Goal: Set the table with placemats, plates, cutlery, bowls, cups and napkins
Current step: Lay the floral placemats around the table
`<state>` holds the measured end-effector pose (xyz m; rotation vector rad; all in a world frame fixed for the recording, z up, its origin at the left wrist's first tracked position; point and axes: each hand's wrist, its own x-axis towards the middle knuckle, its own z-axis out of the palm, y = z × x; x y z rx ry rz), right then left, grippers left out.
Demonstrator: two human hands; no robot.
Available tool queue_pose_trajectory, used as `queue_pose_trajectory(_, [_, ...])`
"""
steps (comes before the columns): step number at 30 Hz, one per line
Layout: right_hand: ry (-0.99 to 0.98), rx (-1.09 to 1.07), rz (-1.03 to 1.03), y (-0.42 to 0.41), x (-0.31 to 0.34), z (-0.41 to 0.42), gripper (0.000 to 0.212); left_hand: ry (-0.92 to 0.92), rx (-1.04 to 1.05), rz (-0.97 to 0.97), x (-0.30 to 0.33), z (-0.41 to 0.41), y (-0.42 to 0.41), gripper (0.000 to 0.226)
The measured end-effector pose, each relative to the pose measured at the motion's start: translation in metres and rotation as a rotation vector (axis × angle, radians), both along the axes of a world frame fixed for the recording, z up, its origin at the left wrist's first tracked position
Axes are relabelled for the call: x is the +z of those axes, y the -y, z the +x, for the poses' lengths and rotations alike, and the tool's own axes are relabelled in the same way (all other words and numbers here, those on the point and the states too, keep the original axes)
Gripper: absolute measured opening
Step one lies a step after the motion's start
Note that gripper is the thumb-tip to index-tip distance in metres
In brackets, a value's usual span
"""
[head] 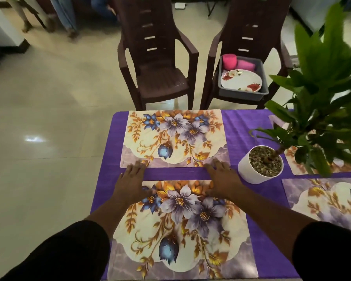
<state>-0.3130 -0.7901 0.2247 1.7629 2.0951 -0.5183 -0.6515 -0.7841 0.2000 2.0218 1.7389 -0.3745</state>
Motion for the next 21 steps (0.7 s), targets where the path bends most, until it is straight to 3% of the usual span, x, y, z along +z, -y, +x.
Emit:
queue_pose_trajectory(16, [-0.023,-0.017,-0.043,-0.001,0.002,-0.006,0.106,-0.012,0.014,-0.009,-0.008,-0.008,-0.002,0.117])
queue_pose_trajectory(18, [-0.027,-0.012,-0.033,-0.001,0.001,-0.007,0.103,-0.052,0.004,0.074,-0.009,-0.007,0.001,0.116])
queue_pose_trajectory(21, [-0.040,-0.014,0.067,0.007,0.000,-0.005,0.083,0.110,-0.074,0.286,-0.004,0.005,0.012,0.095])
